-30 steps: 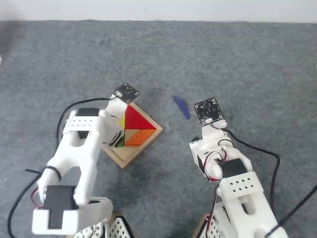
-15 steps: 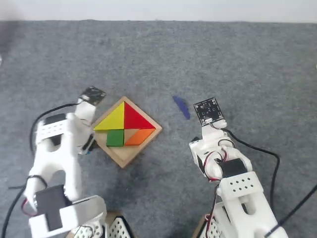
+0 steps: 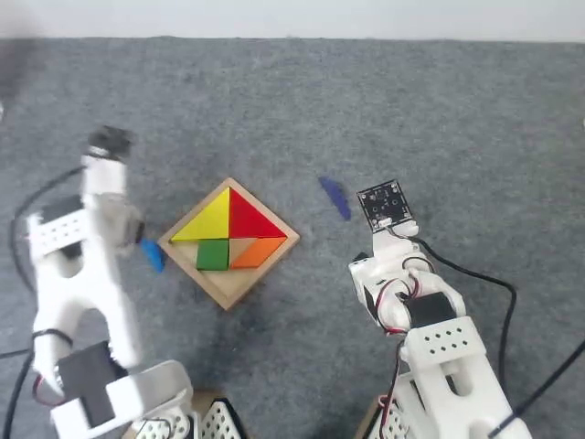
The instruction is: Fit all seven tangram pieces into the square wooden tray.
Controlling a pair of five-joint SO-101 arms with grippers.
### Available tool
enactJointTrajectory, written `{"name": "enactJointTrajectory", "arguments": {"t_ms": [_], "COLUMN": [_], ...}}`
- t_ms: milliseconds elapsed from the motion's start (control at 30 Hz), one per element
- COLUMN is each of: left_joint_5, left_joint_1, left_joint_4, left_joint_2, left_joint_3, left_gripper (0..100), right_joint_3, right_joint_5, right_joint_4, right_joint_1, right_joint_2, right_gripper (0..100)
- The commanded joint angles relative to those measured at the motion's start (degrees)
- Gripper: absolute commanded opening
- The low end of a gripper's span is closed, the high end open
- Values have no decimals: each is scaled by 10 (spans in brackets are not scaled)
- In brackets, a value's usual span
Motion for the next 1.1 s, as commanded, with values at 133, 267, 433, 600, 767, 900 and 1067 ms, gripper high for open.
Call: {"name": "enactJointTrajectory", "arguments": {"t_ms": [133,267,433,600,767,900,1067], "left_joint_5": [33,9,11,11,11,15,84], "left_joint_1": [-38,-55,-40,-40,-26,-7,24], "left_joint_4": [109,71,48,4,-40,-78,-110], "left_joint_2": [-9,-10,-11,-10,-9,-9,-9], "left_joint_3": [-65,-1,36,40,51,72,78], "left_gripper": [248,250,280,291,291,291,291], "right_joint_3": [-5,-6,-6,-3,-2,-2,-2], "right_joint_5": [8,8,9,8,8,8,8], "right_joint_4": [-7,-7,-7,-7,-4,8,3], "right_joint_1": [5,7,7,7,7,7,7], "right_joint_2": [-12,-15,-15,-10,-10,-12,-10], "right_gripper": [80,80,80,79,79,79,78]}}
